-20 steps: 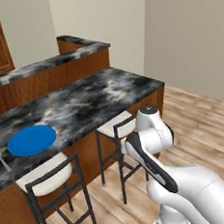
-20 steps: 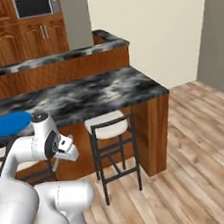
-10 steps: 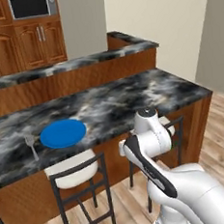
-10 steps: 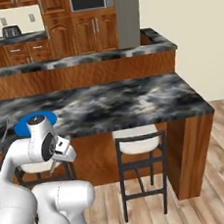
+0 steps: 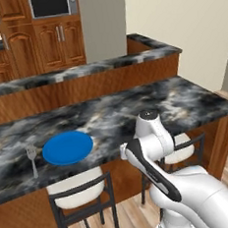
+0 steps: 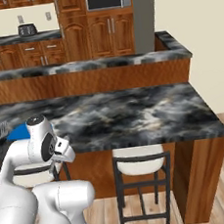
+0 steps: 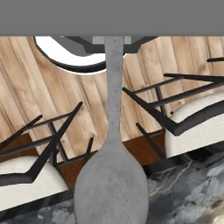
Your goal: Take the fork and place it on the left side of the plate. Then take the spoon and place it on the right side of the plate. Make sure they're directly next to the plate.
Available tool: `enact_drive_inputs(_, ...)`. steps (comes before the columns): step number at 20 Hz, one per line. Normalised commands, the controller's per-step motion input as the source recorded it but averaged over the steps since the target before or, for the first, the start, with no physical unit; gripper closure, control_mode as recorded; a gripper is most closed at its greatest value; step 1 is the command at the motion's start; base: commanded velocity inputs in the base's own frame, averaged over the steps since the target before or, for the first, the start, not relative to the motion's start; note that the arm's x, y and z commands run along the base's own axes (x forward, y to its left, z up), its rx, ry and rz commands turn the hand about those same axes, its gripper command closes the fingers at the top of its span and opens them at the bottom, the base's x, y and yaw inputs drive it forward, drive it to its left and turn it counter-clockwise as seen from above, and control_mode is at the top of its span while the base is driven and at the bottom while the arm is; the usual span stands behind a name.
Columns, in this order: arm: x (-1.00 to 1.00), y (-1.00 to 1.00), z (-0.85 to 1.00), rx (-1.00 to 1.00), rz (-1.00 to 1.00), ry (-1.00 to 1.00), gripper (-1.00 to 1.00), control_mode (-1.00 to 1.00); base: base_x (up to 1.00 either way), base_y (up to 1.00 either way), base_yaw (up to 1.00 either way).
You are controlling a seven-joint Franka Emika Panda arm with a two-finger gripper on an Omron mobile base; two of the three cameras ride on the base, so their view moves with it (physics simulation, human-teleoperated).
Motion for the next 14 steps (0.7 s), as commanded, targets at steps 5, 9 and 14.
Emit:
enact_drive_inputs(5, 0.0, 0.0, 0.0, 0.0, 0.0, 0.0, 1.0, 1.0, 0.52, 0.0, 0.14)
enact_drive_inputs(9, 0.0, 0.0, 0.0, 0.0, 0.0, 0.0, 1.0, 1.0, 0.28, 0.0, 0.01)
enact_drive_inputs(14, 0.0, 0.0, 0.0, 0.0, 0.0, 0.0, 1.0, 1.0, 0.0, 0.0, 0.0)
